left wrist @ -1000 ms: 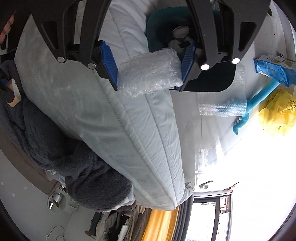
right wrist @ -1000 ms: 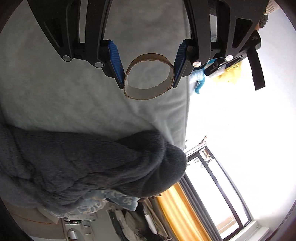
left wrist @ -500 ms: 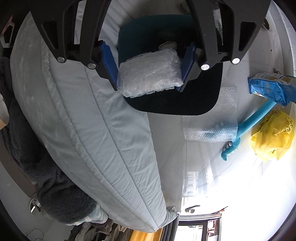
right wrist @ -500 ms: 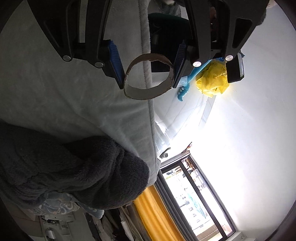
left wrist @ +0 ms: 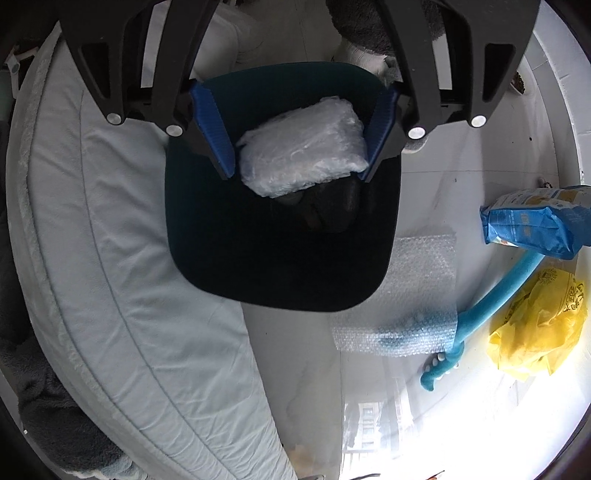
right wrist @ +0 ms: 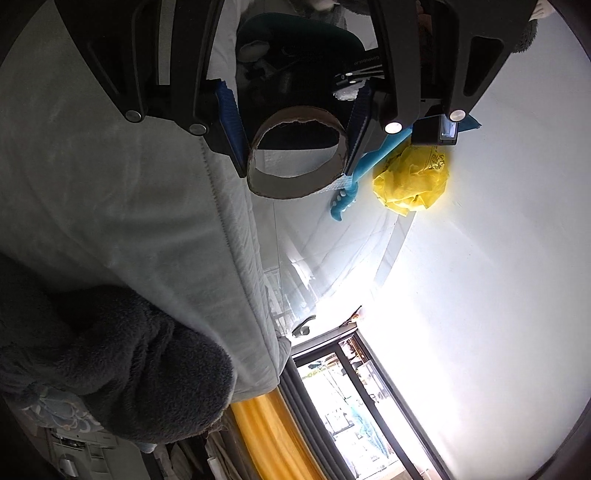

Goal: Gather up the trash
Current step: 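Open both tools to drop the tape core and bubble wrap into the bin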

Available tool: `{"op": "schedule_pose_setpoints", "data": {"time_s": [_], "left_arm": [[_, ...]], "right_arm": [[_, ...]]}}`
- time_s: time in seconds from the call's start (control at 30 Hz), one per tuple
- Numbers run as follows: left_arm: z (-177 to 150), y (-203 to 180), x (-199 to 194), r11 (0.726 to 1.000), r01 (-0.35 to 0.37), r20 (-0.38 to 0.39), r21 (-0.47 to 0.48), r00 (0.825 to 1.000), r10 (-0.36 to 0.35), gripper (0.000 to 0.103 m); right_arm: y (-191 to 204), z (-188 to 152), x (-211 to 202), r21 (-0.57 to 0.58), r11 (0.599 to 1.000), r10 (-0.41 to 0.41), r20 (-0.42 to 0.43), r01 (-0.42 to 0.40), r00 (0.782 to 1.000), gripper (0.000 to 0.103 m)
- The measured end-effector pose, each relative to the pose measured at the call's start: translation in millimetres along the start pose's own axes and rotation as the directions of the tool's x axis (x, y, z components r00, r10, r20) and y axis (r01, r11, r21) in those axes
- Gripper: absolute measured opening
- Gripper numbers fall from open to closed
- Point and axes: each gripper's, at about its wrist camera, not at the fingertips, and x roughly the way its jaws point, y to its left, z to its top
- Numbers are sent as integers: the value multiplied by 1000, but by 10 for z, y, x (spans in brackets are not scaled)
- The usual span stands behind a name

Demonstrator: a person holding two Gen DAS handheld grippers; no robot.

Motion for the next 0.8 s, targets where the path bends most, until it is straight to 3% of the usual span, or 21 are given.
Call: {"op": "schedule_pose_setpoints", "data": {"time_s": [0.1, 0.27, 0.6, 0.8], "left_arm": [[-40, 88, 41, 1000, 5, -39, 9, 999, -5, 80], [-59, 292, -25, 999, -33, -31, 36, 999, 34, 82], [-36, 700, -336, 999, -34, 71, -4, 997, 34, 83], [19, 836, -592, 1000, -11, 160, -12, 987, 13, 86]], "right_arm": [[95, -19, 166, -14, 1000, 1, -28, -1, 1000, 51], [205, -59, 391, -34, 999, -11, -76, 9, 997, 51], [218, -234, 906, -49, 998, -52, -200, 43, 978, 51], [214, -371, 1187, -61, 996, -74, -279, 59, 957, 51]]}}
